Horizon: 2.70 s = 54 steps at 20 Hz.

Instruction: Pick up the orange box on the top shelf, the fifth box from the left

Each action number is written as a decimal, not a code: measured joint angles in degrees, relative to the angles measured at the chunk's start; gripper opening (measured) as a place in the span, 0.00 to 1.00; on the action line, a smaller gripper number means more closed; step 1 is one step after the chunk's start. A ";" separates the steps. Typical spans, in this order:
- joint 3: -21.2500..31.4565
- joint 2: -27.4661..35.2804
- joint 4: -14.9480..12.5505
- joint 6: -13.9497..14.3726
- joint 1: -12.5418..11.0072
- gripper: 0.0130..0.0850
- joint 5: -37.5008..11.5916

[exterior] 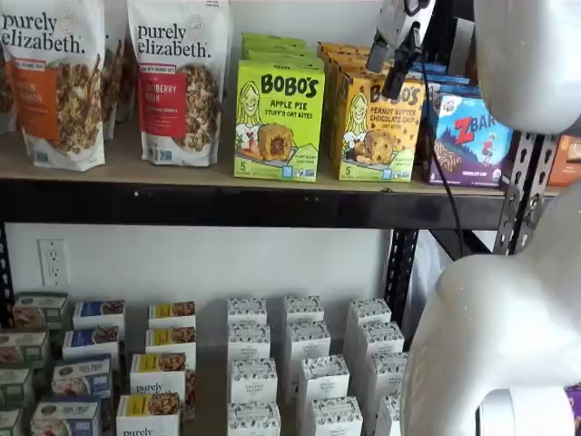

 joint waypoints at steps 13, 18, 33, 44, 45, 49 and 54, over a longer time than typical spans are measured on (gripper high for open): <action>2.50 0.09 -2.83 1.93 2.84 1.00 -0.95; 2.68 0.25 -3.66 2.05 3.10 1.00 -0.12; 4.59 -0.63 -4.19 1.84 3.07 1.00 -0.96; 5.13 -1.42 -2.83 0.85 1.89 0.67 -1.81; 5.08 -1.42 -2.77 0.83 1.85 0.61 -1.73; 4.67 -1.21 -2.77 0.86 1.85 0.61 -1.24; 4.82 -1.26 -3.04 1.19 2.24 0.61 -1.49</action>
